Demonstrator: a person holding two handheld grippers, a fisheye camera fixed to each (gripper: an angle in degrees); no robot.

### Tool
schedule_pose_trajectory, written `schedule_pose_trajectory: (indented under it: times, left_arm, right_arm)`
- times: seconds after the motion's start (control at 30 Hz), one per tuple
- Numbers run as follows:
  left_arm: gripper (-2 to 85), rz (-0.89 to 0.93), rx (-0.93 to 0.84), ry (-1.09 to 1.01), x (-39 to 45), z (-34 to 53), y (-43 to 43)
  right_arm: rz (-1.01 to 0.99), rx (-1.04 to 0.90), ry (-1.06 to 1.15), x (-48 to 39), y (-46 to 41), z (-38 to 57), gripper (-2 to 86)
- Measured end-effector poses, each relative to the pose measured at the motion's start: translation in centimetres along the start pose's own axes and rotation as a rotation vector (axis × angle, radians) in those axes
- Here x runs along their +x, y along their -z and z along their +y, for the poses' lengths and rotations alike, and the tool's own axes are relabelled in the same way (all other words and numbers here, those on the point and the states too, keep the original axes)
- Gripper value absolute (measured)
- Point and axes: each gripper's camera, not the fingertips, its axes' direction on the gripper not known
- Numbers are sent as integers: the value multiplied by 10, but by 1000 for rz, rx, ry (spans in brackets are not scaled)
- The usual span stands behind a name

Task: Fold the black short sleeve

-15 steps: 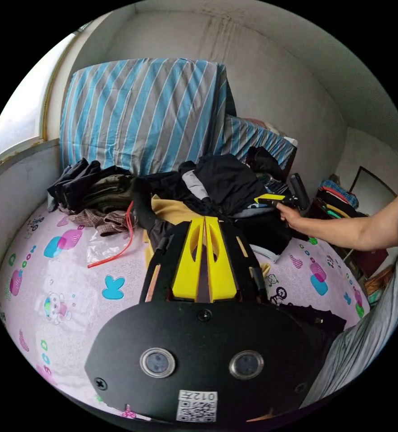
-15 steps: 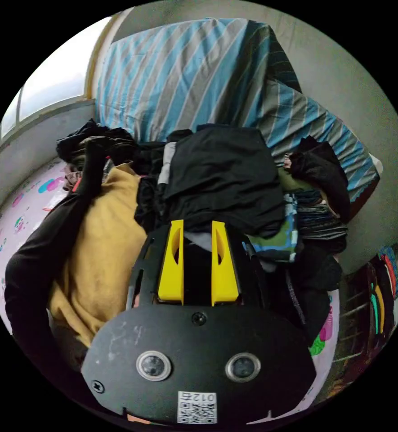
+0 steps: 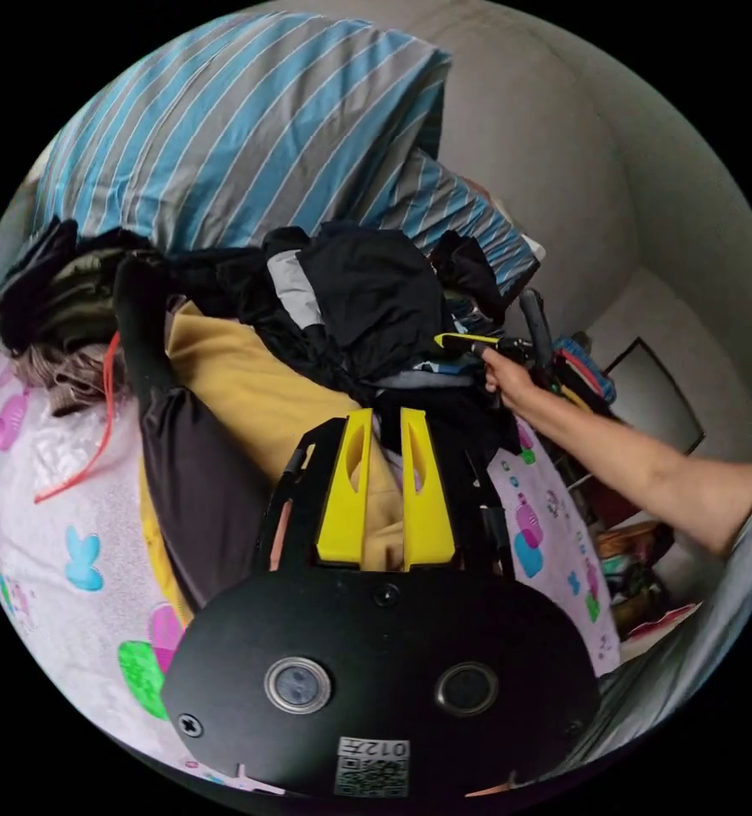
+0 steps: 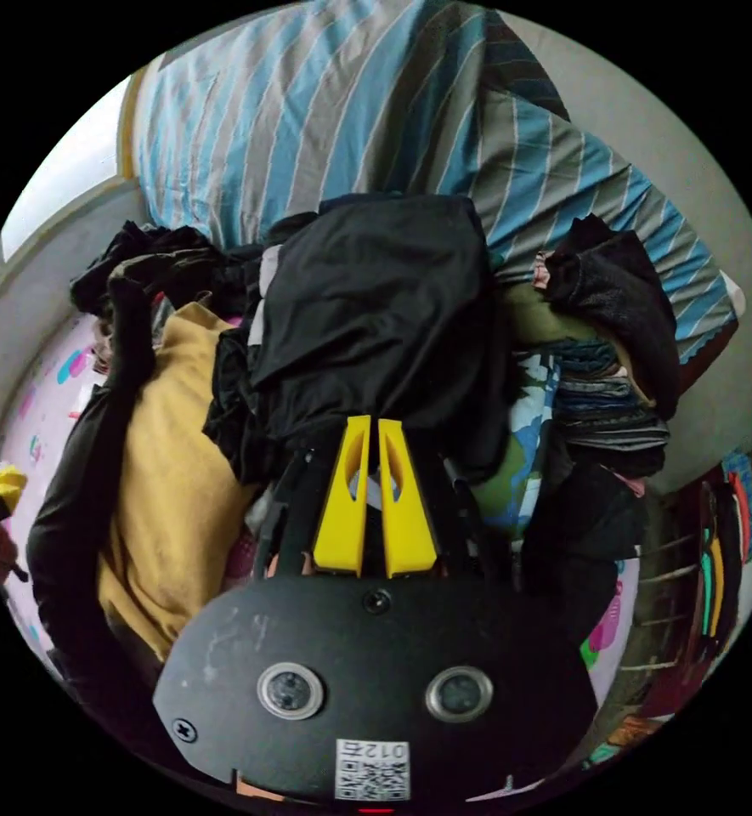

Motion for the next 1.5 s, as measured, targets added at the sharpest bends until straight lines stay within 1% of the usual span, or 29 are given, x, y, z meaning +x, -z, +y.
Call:
schedule_pose_trajectory:
  times: [0.03,0.07,0.1,0.13,0.2,0.23,0.3,0.37,0.4,0.47,0.6,0.7,0.77,0.83,0.93,1.03,1.07,1.1,1.17,1.2,1.27,1.3,1.37,1.43,1.5]
  left_arm:
    - [67,40,0,47,-7,-1,-6]
    - [76,61,-4,84,-12,-1,-11]
    - [81,64,-5,93,-13,0,-13]
    - [90,48,-12,82,-10,2,-16]
    - [103,-41,-37,17,1,6,-19]
    - [111,-101,-46,-32,11,9,-19]
    - [118,-127,-35,-90,27,14,-14]
    - [118,-212,-2,-191,53,21,-1]
    - [117,-234,7,-207,59,23,3]
    - [106,-277,44,-228,74,32,22]
    - [44,-228,86,-230,87,46,60]
    - [20,-238,131,-255,96,66,107]
    - [11,-290,143,-279,98,84,154]
    - [5,-339,166,-273,96,98,195]
    - [1,-357,277,-273,102,119,281]
    - [0,-492,342,-289,133,132,372]
    - [0,-563,362,-310,151,138,410]
    - [0,-601,377,-321,162,142,429]
    - [-1,-762,409,-359,206,156,498]
    - [-1,-799,411,-363,217,159,514]
    - [-2,-959,414,-376,261,172,568]
    - [-2,-999,422,-383,272,176,579]
    - [-3,-1139,440,-380,310,187,620]
    - [-3,-1216,463,-373,334,195,646]
    - [-3,-1233,484,-343,353,201,669]
  right_arm:
    - [-66,16,-8,3,10,3,-8]
    - [-207,46,-27,8,29,10,-8]
    - [-348,77,-42,12,47,17,-9]
    - [-415,95,-44,13,56,21,-9]
    - [-656,148,-34,10,91,36,-9]
    - [-707,155,-25,8,99,39,-9]
    - [-863,166,48,-9,133,50,-9]
    - [-970,182,98,-21,159,57,-9]
    - [-1024,196,128,-28,177,60,-9]
    - [-1085,210,193,-39,205,62,-8]
    - [-1186,249,335,-66,266,64,-7]
    - [-1135,297,436,-83,309,61,-6]
    - [-1127,359,467,-89,336,59,-6]
    - [-1190,437,475,-92,361,54,-7]
    - [-1286,535,531,-110,403,43,-7]
    - [-1372,616,629,-143,444,36,-8]
    - [-1419,658,660,-154,461,35,-8]
    - [-1474,708,690,-163,476,35,-8]
    - [-1544,782,719,-174,497,35,-8]
    - [-1576,818,724,-181,507,36,-8]
    - [-1619,868,728,-193,517,38,-8]
    - [-1671,887,720,-201,519,38,-8]
    - [-1750,890,720,-213,521,35,-8]
    - [-1785,901,715,-225,522,33,-7]
    - [-1823,893,710,-241,519,32,-7]
